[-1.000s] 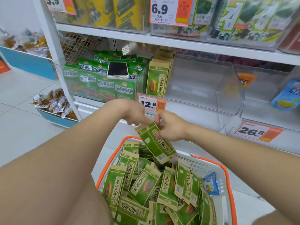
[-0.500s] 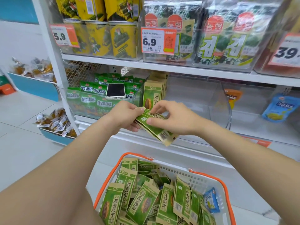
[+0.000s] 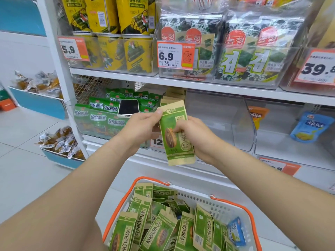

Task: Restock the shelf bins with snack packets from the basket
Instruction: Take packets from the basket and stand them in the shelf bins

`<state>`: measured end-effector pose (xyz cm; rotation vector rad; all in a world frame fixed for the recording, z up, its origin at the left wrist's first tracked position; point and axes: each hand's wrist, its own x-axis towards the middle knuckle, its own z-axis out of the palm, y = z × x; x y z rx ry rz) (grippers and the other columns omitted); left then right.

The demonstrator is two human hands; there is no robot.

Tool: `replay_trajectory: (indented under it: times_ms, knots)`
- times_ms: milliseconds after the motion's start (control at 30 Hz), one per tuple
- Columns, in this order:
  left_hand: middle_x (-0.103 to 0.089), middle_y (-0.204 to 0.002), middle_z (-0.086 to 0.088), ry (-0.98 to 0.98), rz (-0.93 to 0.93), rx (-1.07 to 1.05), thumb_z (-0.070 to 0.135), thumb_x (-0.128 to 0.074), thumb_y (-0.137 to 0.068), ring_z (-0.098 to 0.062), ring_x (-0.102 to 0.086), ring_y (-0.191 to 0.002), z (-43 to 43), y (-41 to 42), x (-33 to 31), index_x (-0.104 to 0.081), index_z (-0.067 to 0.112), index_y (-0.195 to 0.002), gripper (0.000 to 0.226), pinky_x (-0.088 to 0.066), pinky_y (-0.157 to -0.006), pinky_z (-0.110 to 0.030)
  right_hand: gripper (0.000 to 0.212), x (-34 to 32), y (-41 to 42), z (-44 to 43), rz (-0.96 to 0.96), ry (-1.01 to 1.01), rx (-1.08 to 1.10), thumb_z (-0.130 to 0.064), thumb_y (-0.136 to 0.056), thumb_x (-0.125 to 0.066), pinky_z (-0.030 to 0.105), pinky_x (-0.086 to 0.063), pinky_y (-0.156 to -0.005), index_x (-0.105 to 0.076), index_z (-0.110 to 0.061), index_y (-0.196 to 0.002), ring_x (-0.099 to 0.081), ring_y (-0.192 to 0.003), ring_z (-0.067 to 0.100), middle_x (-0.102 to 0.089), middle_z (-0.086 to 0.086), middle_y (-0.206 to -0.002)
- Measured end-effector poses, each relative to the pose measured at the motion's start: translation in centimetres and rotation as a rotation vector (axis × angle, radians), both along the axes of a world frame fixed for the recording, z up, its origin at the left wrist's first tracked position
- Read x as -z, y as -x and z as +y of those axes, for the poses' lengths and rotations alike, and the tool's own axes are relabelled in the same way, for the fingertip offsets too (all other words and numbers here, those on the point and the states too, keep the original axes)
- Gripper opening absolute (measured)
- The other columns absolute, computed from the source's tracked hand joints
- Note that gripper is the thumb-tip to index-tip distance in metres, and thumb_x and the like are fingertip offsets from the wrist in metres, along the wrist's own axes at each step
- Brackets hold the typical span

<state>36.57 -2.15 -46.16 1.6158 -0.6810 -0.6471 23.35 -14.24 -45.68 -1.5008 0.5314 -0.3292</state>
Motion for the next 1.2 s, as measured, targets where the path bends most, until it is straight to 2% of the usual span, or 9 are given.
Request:
replay_trajectory:
  times_ms: [100, 200, 367, 567, 733, 867, 967, 1033, 1200]
  knots:
    - [-0.080, -0.099, -0.015, 0.038, -0.047, -0.012, 0.037, -0.060, -0.106, -0.031, -0.077, -0.098, -0.1, 0.0, 0.2, -0.080, 0.001, -0.099, 0.041, -0.062, -0.093, -0.047, 0.019, 0.1, -0.4, -0.3, -0.013, 0.218, 0.032, -0.028, -0.098, -0.061, 0.044, -0.060, -0.086, -0.071, -0.018, -0.111, -0.075, -0.097, 0.026, -0.079, 0.007, -0.104]
    - [-0.071, -0.077, -0.015, -0.029, -0.266, -0.068, 0.038, -0.061, -0.106, -0.023, -0.065, -0.068, -0.3, 0.2, 0.3, -0.069, -0.005, -0.084, 0.049, -0.058, -0.071, -0.041, 0.018, 0.0, -0.5, -1.0, -0.059, 0.475, 0.057, -0.032, -0.097, -0.069, 0.055, -0.061, -0.081, -0.073, -0.015, -0.098, -0.073, -0.087, 0.035, -0.077, 0.014, -0.093]
    - [-0.064, -0.065, -0.001, -0.063, -0.598, -0.060, 0.042, -0.063, -0.103, -0.012, -0.056, -0.059, -0.4, 0.8, -0.4, -0.068, 0.011, -0.076, 0.042, -0.045, -0.058, -0.032, 0.029, -1.3, 0.6, -2.2, 0.052, 0.381, -0.124, -0.024, -0.089, -0.083, 0.034, -0.065, -0.071, -0.078, 0.004, -0.095, -0.076, -0.076, 0.023, -0.079, 0.016, -0.087]
    - [-0.074, -0.074, 0.002, -0.017, -0.496, 0.035, 0.047, -0.056, -0.106, -0.008, -0.062, -0.063, -0.5, 0.8, -0.2, -0.080, 0.015, -0.088, 0.043, -0.048, -0.063, -0.028, 0.029, -1.0, -0.7, -2.9, 0.038, 0.855, 0.106, -0.040, -0.084, -0.086, 0.023, -0.031, -0.046, -0.079, -0.015, -0.071, -0.038, -0.049, 0.009, -0.061, 0.008, -0.054]
    - [-0.075, -0.072, -0.001, 0.243, -0.315, -0.079, 0.037, -0.059, -0.107, -0.014, -0.069, -0.066, -0.9, 0.7, -1.0, -0.079, 0.013, -0.081, 0.041, -0.055, -0.065, -0.030, 0.033, -1.7, -1.4, -3.4, -0.198, 0.662, 0.144, -0.050, -0.075, -0.088, 0.035, -0.059, -0.068, -0.077, -0.021, -0.087, -0.071, -0.071, 0.006, -0.077, -0.006, -0.076]
    - [-0.054, -0.060, 0.007, 0.262, -0.351, -0.209, 0.047, -0.050, -0.109, -0.012, -0.046, -0.060, -2.0, 0.5, -1.1, -0.062, 0.013, -0.067, 0.056, -0.038, -0.062, -0.032, 0.029, -1.9, -1.8, -4.2, -0.242, 0.734, 0.126, -0.047, -0.079, -0.081, 0.050, -0.063, -0.079, -0.079, -0.030, -0.102, -0.077, -0.083, 0.017, -0.080, -0.010, -0.088]
    - [-0.066, -0.077, 0.015, 0.137, -0.507, -0.282, 0.048, -0.035, -0.111, -0.011, -0.060, -0.076, -2.5, 0.1, -0.7, -0.065, 0.019, -0.082, 0.051, -0.047, -0.074, -0.036, 0.022, -2.0, -2.1, -4.9, -0.384, 0.829, 0.331, -0.040, -0.086, -0.079, 0.047, -0.061, -0.080, -0.076, -0.027, -0.104, -0.075, -0.081, 0.012, -0.079, -0.013, -0.090]
    - [-0.071, -0.104, 0.003, 0.049, -0.684, -0.323, 0.023, -0.045, -0.108, -0.019, -0.064, -0.101, -2.6, -0.6, 0.0, -0.070, 0.018, -0.108, 0.025, -0.051, -0.091, -0.041, 0.023, -1.5, -2.5, -5.4, -0.389, 0.855, 0.383, -0.039, -0.087, -0.079, 0.046, -0.060, -0.080, -0.074, -0.025, -0.104, -0.074, -0.082, 0.011, -0.078, -0.013, -0.092]
    - [-0.061, -0.126, -0.003, -0.354, -0.993, -0.263, 0.005, -0.055, -0.092, -0.029, -0.048, -0.121, -2.4, -1.6, 1.2, -0.070, 0.024, -0.116, 0.034, -0.039, -0.102, -0.043, 0.023, 2.1, -4.0, -6.7, -0.089, 1.053, 0.264, -0.043, -0.088, -0.079, 0.032, -0.050, -0.085, -0.075, -0.025, -0.102, -0.067, -0.080, 0.013, -0.075, -0.011, -0.086]
